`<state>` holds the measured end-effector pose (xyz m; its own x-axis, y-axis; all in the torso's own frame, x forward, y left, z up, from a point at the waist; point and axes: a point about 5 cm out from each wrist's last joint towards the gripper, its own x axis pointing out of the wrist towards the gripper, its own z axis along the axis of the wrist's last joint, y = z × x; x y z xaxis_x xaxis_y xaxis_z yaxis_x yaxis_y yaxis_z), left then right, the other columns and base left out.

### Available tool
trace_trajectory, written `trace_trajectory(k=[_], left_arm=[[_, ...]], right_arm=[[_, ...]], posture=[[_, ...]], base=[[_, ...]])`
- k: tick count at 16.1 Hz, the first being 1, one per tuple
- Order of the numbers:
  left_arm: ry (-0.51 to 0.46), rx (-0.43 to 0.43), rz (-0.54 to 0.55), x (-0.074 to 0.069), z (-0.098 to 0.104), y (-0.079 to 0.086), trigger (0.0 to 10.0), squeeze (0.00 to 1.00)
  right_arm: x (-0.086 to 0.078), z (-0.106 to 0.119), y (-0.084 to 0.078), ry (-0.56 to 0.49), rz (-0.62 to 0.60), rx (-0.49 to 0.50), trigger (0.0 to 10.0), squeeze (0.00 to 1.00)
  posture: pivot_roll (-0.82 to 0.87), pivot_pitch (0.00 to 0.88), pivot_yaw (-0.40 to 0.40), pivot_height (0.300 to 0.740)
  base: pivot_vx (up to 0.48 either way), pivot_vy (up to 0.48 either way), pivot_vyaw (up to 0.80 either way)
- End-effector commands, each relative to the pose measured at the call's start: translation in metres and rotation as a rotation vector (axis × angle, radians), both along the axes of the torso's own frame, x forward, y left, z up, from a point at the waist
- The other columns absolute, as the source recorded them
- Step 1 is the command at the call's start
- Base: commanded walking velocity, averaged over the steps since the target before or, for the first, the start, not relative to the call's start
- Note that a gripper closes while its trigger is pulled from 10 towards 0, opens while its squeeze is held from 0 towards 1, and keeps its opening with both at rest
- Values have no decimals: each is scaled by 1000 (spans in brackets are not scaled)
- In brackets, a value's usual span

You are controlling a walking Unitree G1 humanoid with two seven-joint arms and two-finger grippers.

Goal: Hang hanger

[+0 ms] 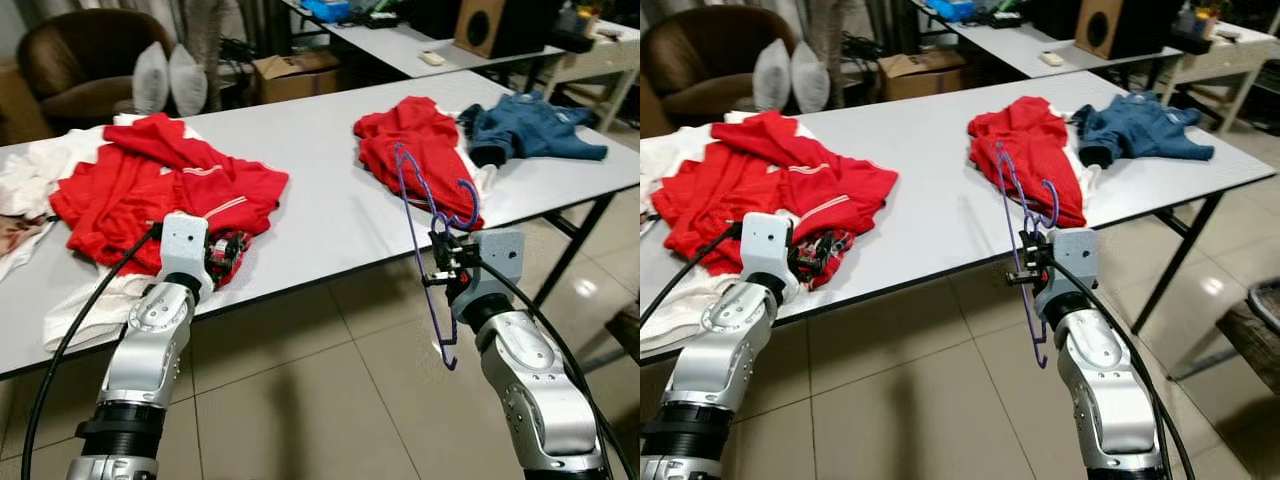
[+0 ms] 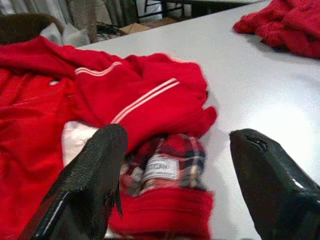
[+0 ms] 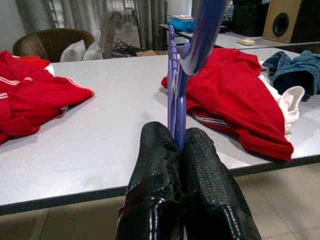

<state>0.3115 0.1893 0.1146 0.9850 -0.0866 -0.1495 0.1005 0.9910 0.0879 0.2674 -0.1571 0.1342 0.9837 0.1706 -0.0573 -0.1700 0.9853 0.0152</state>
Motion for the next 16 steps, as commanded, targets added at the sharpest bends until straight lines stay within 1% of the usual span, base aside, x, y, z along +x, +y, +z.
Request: trace_trajectory(k=[1, 2, 5, 6, 8, 12, 13, 14, 15, 16], left_arm=[[-37, -50, -21, 1, 8, -3, 10000, 0], [-63, -75, -42, -2, 10, -7, 10000, 0], [-92, -103, -46, -8, 7, -14, 10000, 0], [-113, -130, -38, -10, 7, -17, 10000, 0], [-114, -130, -31, -10, 7, -18, 10000, 0], [-114, -120, -31, -8, 8, -16, 10000, 0], [-110, -117, -36, -7, 8, -17, 10000, 0], [-102, -118, -55, -6, 7, -19, 10000, 0], [-101, -116, -69, -6, 8, -20, 10000, 0], [-94, -122, -105, -6, 7, -24, 10000, 0]], right_arm=[[-2, 3, -1, -14, -9, -10, 10000, 0], [-2, 3, -3, -17, -28, -16, 10000, 0], [-1, 4, -7, -30, -61, -21, 10000, 0], [2, 6, -5, -35, -31, -83, 10000, 0], [2, 6, -3, -33, -11, -107, 10000, 0], [3, 6, -4, -35, -16, -106, 10000, 0], [4, 7, -6, -41, -31, -101, 10000, 0], [6, 9, -11, -49, -69, -54, 10000, 0], [7, 9, -13, -47, -83, -32, 10000, 0], [7, 9, -14, -28, -94, -35, 10000, 0]], posture=[[-125, 0, 42, 740], [-126, 0, 41, 740], [-123, 0, 33, 740], [-124, 0, 27, 740], [-124, 0, 21, 740], [-121, 0, 14, 740], [-120, 0, 14, 740], [-117, 0, 15, 740], [-117, 0, 17, 740], [-117, 0, 19, 740]], base=[[0, 0, 0], [0, 0, 0], [0, 0, 0], [296, 0, 800], [330, 0, 800], [373, 0, 800], [375, 0, 0], [379, 0, 0], [379, 0, 0], [0, 0, 0]])
